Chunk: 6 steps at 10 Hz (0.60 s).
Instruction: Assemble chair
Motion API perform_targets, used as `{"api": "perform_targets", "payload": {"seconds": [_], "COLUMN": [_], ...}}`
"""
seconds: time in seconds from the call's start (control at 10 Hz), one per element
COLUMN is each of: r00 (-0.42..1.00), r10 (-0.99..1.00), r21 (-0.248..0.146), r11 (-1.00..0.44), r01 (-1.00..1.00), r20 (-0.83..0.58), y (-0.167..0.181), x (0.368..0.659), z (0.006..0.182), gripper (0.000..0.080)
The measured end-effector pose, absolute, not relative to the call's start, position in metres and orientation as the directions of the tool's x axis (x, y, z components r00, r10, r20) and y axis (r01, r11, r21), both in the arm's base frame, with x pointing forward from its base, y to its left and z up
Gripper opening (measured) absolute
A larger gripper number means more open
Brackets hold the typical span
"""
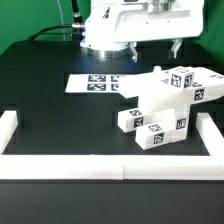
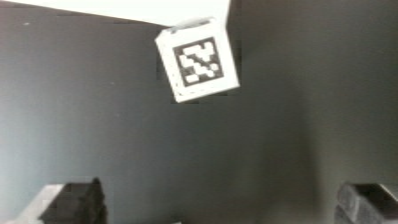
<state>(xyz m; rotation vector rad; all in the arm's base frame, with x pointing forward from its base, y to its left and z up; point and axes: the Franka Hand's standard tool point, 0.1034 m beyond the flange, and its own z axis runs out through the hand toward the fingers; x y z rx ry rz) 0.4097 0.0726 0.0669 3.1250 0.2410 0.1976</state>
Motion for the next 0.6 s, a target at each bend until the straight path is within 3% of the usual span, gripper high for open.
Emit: {"api": "perform_targets", "payload": {"seconds": [0.2, 0.6], "r00": [0.980, 0.980], "r10": [0.143, 0.146], "r21": [0.050, 0.047], "r11": [-0.989, -0.989], "r01": [0.137, 0.141], "r20": [0.141, 0.135], "y": [0.064, 0.065], "x": [0.408, 0.407], "z": [0.040, 0.041], "gripper": [0.0649, 0.0649]}}
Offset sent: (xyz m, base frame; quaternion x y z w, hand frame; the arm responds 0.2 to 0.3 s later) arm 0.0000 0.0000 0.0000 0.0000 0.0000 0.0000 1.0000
